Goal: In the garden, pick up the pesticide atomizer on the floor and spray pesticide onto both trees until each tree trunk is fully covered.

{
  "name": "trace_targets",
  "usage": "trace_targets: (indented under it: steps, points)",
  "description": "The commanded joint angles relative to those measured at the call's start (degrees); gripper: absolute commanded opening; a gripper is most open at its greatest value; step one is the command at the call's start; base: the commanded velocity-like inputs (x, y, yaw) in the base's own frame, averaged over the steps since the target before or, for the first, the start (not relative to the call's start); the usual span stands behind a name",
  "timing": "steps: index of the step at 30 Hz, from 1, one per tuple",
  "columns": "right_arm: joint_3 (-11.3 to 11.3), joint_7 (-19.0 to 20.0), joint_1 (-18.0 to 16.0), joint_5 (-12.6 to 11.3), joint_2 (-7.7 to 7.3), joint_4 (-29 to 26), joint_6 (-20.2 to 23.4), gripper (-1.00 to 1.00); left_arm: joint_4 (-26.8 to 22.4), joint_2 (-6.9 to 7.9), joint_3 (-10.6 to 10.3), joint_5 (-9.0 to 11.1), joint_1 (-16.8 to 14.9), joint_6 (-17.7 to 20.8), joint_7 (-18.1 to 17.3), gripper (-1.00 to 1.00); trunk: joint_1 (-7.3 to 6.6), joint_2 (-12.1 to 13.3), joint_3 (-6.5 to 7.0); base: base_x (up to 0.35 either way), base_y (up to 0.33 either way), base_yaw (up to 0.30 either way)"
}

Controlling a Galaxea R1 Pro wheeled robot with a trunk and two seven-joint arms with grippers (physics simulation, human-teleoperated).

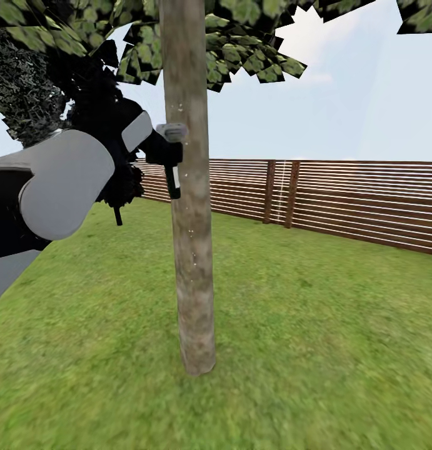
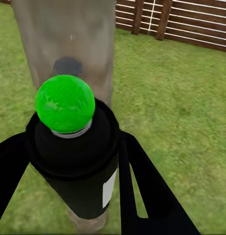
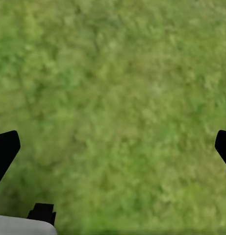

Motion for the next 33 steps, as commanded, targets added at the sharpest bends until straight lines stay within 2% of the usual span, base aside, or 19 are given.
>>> trace_targets:
  steps: [1,5,8,10,12,15,19,23,27,33]
  points:
    - [0.5,-0.2,0.0,-0.4,-0.01,0.0,-0.1,1.00,0.8,0.01,0.2,0.4,0.0,-0.5,0.2,-1.00,0.01,-0.1,-0.10,-0.001,0.000,0.000]
    - [0.5,-0.2,0.0,-0.4,-0.01,0.0,-0.1,1.00,1.9,0.02,0.2,0.3,0.5,-1.9,0.2,-1.00,0.01,-0.1,-0.10,0.000,0.000,0.000]
    - [0.5,-0.2,0.0,-0.4,-0.01,0.0,-0.1,1.00,2.1,0.13,0.2,0.2,2.2,-3.8,0.2,-1.00,0.01,-0.1,-0.10,0.000,0.000,0.000]
    - [0.5,-0.2,0.0,-0.4,-0.01,0.0,-0.1,1.00,2.1,0.99,0.2,0.1,3.2,-4.4,0.2,-1.00,0.01,-0.1,-0.10,0.000,0.000,0.000]
    - [0.5,-0.2,0.0,-0.4,-0.01,0.0,-0.1,1.00,2.1,2.52,0.1,0.0,3.9,-4.8,0.2,-1.00,0.01,-0.1,-0.10,0.000,0.000,0.000]
    - [0.5,-0.2,0.0,-0.4,-0.01,0.0,-0.1,1.00,2.1,3.01,0.1,0.0,5.1,-5.0,0.2,-1.00,0.01,-0.1,-0.10,0.000,0.000,0.000]
    - [0.5,-0.2,0.0,-0.4,-0.01,0.0,-0.1,1.00,2.2,2.96,0.1,0.1,9.2,-7.6,0.1,-1.00,0.01,-0.1,-0.10,0.000,0.000,0.000]
    - [0.5,-0.2,0.0,-0.4,-0.01,0.0,-0.1,1.00,2.2,2.93,0.0,0.1,12.2,-8.6,0.1,-1.00,0.01,-0.1,-0.10,0.000,0.000,0.000]
    - [0.5,-0.2,0.0,-0.4,-0.01,0.0,-0.1,1.00,2.2,2.86,0.0,0.1,15.9,-11.8,0.0,-1.00,0.01,-0.1,-0.10,0.000,0.000,0.000]
    - [0.5,-0.2,0.0,-0.4,-0.01,0.0,-0.1,1.00,2.2,2.90,0.0,0.1,19.5,-13.0,0.0,-1.00,0.01,-0.1,-0.10,0.000,0.000,0.000]
